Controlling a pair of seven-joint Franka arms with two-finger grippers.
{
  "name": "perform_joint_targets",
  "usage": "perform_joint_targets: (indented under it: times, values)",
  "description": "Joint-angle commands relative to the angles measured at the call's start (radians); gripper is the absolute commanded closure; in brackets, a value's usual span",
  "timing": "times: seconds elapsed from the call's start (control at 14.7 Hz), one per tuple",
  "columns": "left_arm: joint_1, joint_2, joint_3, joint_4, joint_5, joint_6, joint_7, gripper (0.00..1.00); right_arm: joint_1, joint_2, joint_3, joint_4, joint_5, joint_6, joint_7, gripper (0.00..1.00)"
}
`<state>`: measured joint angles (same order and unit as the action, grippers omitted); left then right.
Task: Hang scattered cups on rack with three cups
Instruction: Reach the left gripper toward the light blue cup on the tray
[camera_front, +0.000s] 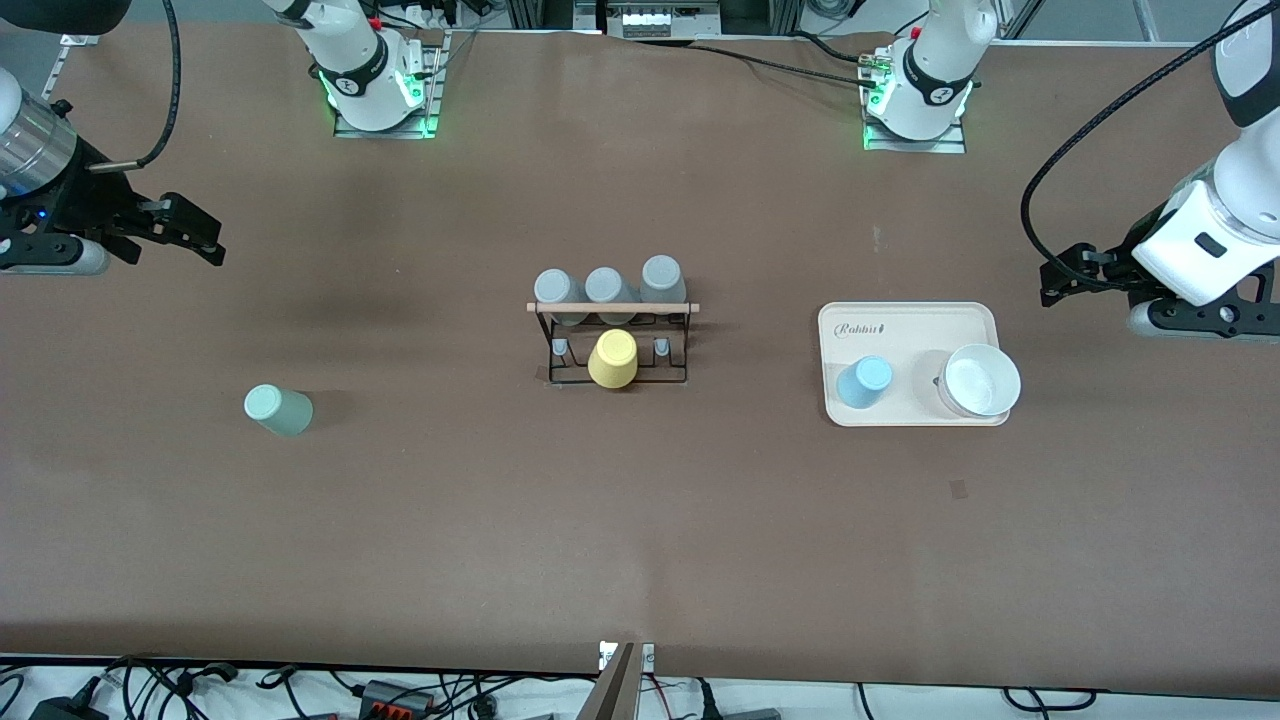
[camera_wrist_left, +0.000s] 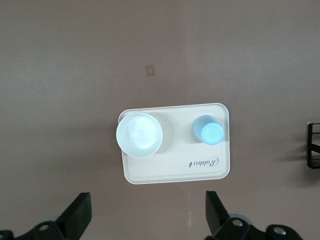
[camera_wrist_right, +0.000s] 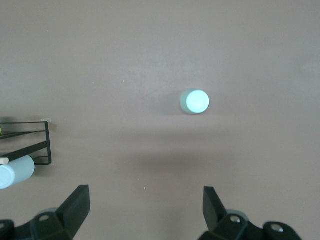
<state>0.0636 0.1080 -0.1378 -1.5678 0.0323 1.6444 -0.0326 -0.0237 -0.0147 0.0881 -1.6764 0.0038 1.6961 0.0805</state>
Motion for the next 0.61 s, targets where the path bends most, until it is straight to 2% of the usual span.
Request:
perform_joint_targets:
  times: [0.0,0.34,0.48,0.54]
  values:
    - [-0.007,-0.008,-0.008,0.002,0.017,0.008,0.000,0.00,-0.010,0.038,0.010,0.053,0.004,-0.042,0.002,0.00]
    - [0.004,0.008,-0.006,0.002,-0.009,0.009,0.000,0.00,-0.008,0.064,0.012,0.083,-0.019,-0.061,-0.007,0.00]
    - [0.005,0.097,-0.006,0.006,-0.012,0.008,0.006,0.00,-0.007,0.053,0.010,0.083,-0.036,-0.062,-0.007,0.00]
    - [0.008,0.104,-0.005,0.005,-0.044,0.008,0.010,0.00,-0.007,0.050,0.012,0.083,-0.045,-0.062,-0.005,0.00]
